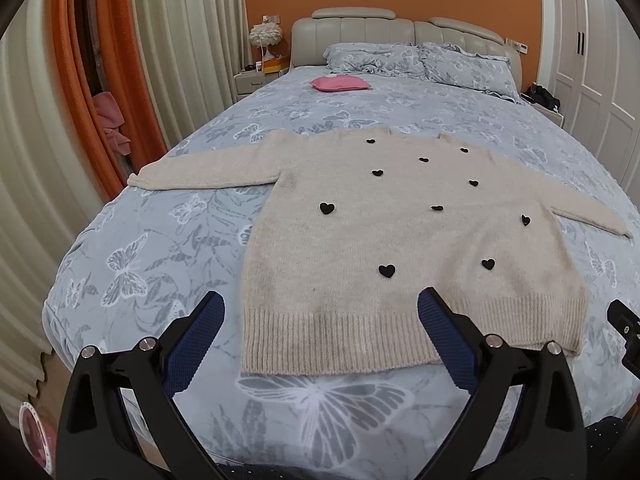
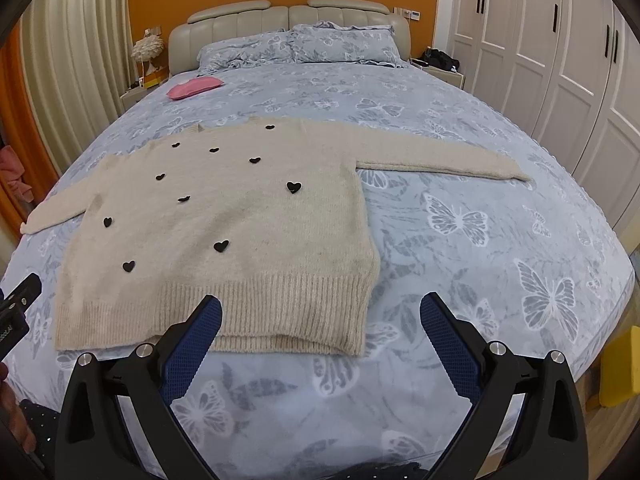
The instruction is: Fold small clothes
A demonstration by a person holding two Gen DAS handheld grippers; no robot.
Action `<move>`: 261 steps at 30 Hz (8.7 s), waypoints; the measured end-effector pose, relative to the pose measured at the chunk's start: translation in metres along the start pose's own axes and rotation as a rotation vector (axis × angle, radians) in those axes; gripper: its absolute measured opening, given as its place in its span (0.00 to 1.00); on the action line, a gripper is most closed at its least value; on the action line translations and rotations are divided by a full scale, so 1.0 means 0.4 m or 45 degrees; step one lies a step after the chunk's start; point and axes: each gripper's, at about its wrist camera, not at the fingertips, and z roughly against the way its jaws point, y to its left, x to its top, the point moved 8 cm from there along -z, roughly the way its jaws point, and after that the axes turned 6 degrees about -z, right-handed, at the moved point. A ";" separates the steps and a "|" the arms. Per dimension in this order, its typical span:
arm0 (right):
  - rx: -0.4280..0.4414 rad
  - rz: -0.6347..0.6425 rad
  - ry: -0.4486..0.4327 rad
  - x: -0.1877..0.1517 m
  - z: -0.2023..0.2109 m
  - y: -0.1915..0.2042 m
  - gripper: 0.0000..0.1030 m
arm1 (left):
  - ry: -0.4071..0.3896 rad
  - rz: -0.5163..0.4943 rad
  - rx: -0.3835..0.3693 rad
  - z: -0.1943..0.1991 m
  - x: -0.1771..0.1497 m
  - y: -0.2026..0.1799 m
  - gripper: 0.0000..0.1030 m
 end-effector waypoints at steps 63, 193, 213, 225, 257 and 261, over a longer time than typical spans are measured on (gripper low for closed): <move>-0.001 0.000 -0.001 -0.003 0.001 0.001 0.95 | 0.011 0.003 -0.002 -0.004 -0.013 -0.011 0.92; 0.418 -0.259 0.424 0.251 -0.428 -0.168 0.55 | 0.163 0.589 -0.575 -0.589 0.317 0.054 0.66; 0.471 -0.406 0.623 0.019 -0.159 -0.283 0.07 | 0.713 0.698 -0.618 -0.356 -0.112 0.253 0.10; 0.245 -0.298 0.588 0.002 -0.187 -0.308 0.16 | 0.663 0.735 -0.623 -0.351 -0.095 0.307 0.26; 0.583 -0.054 0.129 0.218 -0.438 0.329 0.57 | -0.057 1.344 0.008 -0.791 0.327 0.971 0.05; 0.555 -0.093 0.111 0.239 -0.443 0.291 0.57 | -0.175 1.175 -0.119 -0.696 0.499 0.845 0.05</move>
